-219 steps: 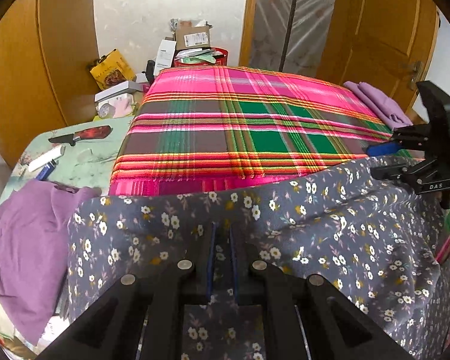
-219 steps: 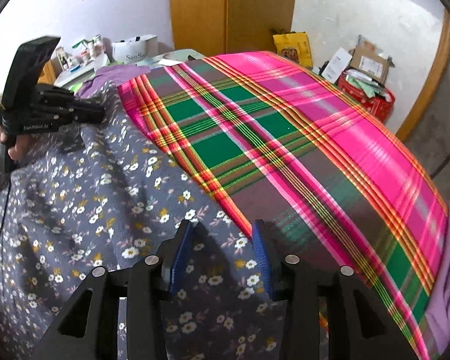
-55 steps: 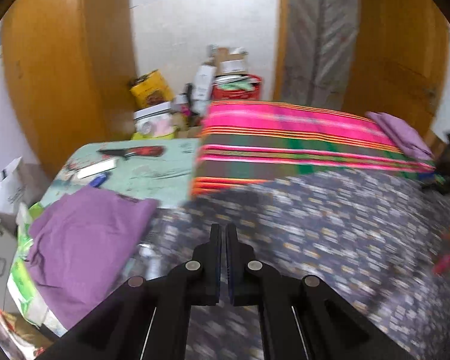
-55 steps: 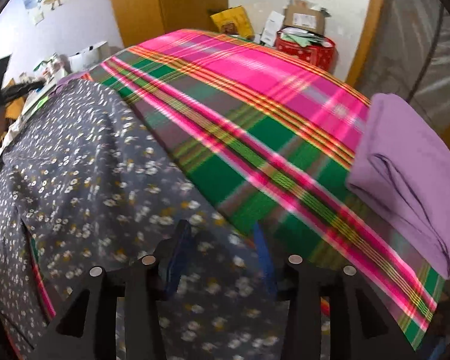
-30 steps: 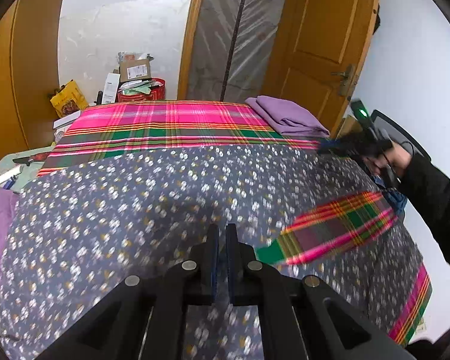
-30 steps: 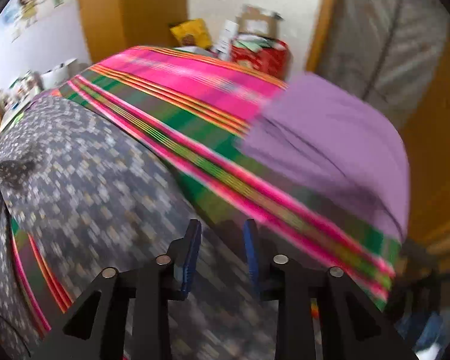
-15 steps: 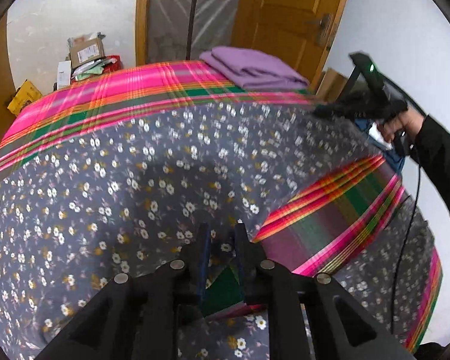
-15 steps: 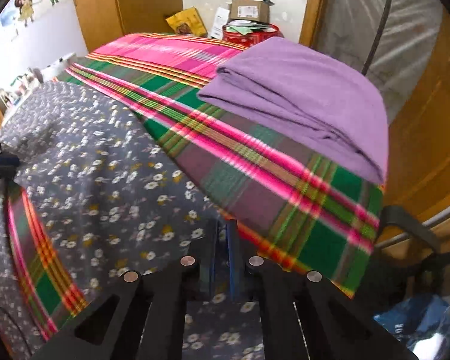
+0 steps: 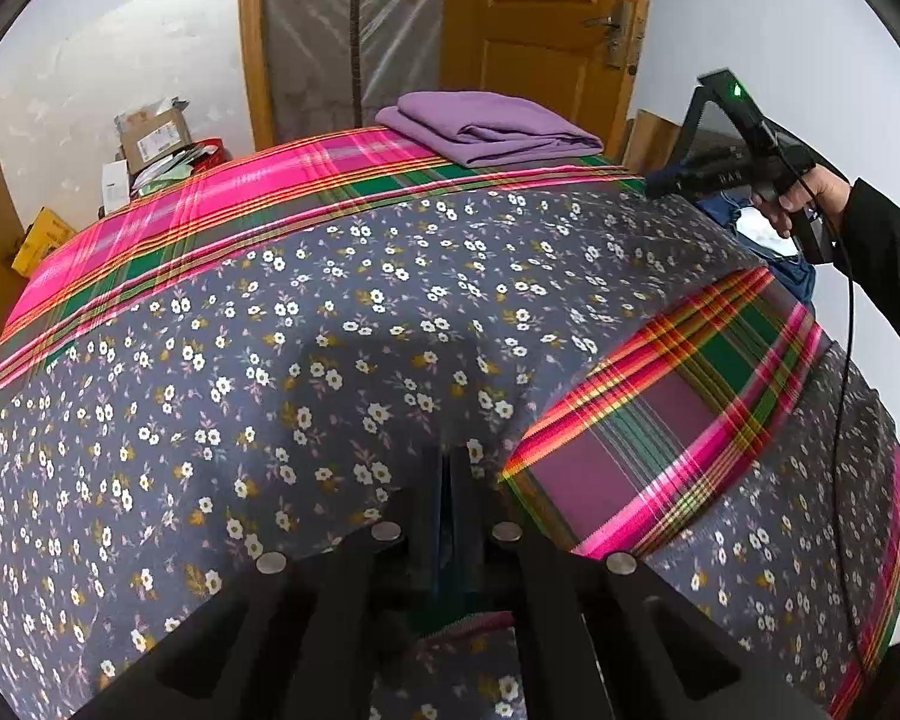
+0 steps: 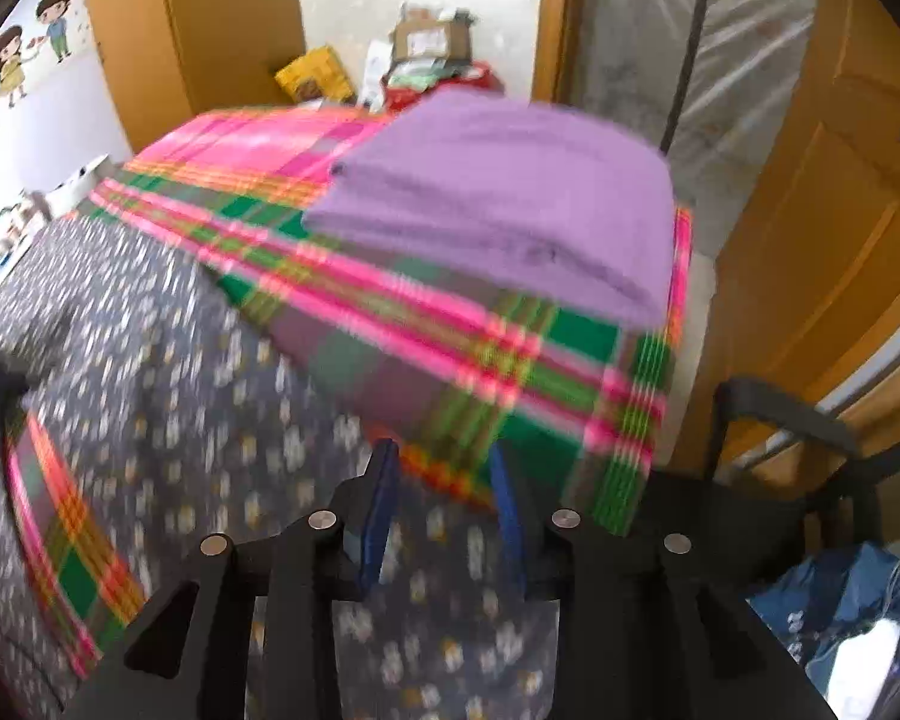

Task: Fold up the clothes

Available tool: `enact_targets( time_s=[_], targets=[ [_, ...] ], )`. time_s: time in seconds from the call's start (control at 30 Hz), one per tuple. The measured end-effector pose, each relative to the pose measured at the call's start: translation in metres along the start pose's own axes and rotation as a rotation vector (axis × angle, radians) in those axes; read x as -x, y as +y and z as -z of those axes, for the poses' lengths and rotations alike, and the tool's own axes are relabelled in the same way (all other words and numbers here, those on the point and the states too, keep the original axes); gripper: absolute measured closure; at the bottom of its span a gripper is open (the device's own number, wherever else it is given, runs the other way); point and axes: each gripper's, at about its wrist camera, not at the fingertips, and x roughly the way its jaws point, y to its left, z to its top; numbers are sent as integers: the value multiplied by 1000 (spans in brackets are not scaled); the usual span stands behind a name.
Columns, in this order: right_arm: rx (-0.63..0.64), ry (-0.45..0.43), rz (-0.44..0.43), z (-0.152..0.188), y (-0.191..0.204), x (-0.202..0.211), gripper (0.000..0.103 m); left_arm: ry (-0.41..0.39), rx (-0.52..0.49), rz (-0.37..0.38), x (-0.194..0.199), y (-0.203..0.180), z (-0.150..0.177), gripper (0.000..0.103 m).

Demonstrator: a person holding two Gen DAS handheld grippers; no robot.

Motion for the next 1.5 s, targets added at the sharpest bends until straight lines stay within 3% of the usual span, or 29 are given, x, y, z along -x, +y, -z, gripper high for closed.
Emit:
enact_targets(
  time_s=[0.17,0.23,0.37,0.57,0.67,0.73,0.77,0.93,1.07,1.13,1.17,1.23,1.5],
  targets=[
    [16,24,-22,13,-3,2,70,4,13,7,-3,0,0,101],
    [51,31,-33,12,2,3,92,5,16,8,-3,0,-1,101],
    [117,45,22,5,10,1,99,9,14,8,-4,-1,-2,101],
    [44,-32,116,-9,-7,2,98,14,17,17,-5,0,-3,101],
    [34,-3,88,-12,-5,-4,89,17,28,29,-4,2,-2,101],
    [-1,-12,107,-7,-14,-1,73,17,38,37,-4,4,-2,100],
    [-32,-22,108,-3,-20,2,73,17,43,42,-3,5,-2,100],
    [-321,-58,-22,39,-74,15,69,18,60,54,-3,6,-2,100],
    [-444,-61,-174,63,-82,10,68,20,61,53,-4,5,-3,100],
    [-476,-72,-188,66,-82,10,74,22,61,50,-4,5,-3,100],
    [-484,-77,-183,67,-83,10,77,24,62,50,-3,5,-4,100],
    [-492,-108,-148,67,-84,16,99,26,63,50,-3,5,-4,100],
    [-318,-204,94,25,-56,47,95,30,65,43,-2,3,-5,100]
  ],
)
